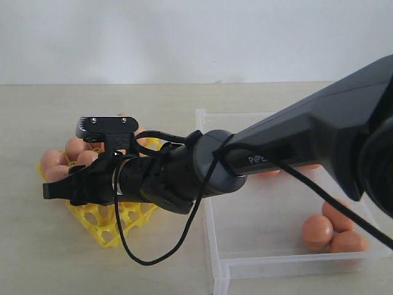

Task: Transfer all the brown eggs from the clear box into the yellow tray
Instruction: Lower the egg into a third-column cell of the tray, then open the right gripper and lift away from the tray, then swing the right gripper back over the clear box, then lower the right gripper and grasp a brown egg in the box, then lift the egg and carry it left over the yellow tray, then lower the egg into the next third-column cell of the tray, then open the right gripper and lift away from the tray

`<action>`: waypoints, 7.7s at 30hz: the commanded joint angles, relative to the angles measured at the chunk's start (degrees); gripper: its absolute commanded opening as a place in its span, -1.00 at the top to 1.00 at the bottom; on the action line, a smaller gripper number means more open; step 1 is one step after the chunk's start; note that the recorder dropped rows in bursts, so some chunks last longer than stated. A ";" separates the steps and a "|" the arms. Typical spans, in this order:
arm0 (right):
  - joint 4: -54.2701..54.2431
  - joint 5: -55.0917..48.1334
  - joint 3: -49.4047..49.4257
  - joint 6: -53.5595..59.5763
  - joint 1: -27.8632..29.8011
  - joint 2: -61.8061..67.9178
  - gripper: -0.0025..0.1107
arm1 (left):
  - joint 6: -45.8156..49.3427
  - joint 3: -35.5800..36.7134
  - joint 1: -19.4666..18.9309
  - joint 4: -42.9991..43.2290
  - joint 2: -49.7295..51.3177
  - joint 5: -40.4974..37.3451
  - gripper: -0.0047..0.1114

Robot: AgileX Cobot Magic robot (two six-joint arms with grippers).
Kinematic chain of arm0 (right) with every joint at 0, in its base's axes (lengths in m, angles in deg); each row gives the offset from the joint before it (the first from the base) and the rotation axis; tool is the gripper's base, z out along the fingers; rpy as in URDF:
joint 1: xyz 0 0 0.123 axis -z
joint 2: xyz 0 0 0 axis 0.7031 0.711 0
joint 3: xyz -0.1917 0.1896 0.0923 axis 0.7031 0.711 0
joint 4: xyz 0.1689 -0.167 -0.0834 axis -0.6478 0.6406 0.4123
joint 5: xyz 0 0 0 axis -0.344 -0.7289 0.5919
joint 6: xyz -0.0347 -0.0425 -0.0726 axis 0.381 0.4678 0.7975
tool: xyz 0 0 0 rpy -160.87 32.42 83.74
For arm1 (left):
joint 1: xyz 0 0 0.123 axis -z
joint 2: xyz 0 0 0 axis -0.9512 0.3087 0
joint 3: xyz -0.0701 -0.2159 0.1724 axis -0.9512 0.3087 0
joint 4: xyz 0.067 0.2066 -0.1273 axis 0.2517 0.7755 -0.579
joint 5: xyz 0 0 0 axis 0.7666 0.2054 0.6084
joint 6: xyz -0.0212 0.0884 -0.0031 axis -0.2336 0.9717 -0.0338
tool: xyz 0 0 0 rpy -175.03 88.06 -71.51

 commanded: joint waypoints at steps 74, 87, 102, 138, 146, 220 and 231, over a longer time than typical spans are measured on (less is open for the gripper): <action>-46.69 -81.25 -5.35 131.42 39.80 -14.76 -0.01 | -0.06 0.15 0.26 -0.16 -0.20 0.17 0.85; -38.29 -83.28 0.87 131.18 39.76 -9.70 -0.04 | -0.06 0.15 0.26 -0.16 -0.20 0.17 0.85; -50.65 -71.63 7.88 121.95 39.76 -11.45 0.96 | -0.06 0.15 0.26 -0.16 -0.20 0.17 0.85; 24.05 55.14 18.24 -30.99 21.62 -25.23 0.96 | -0.06 0.15 0.26 -0.16 -0.20 0.17 0.85; 44.10 34.02 13.85 -34.42 14.13 -18.29 0.96 | -0.06 0.15 0.26 -0.16 -0.20 0.17 0.85; 35.75 10.16 -0.97 -16.02 9.22 -2.84 0.00 | -0.06 0.15 0.26 -0.16 -0.20 0.17 0.85; 37.11 8.84 -0.86 -15.77 9.22 -9.18 0.11 | -0.06 0.15 0.26 -0.16 -0.20 0.17 0.85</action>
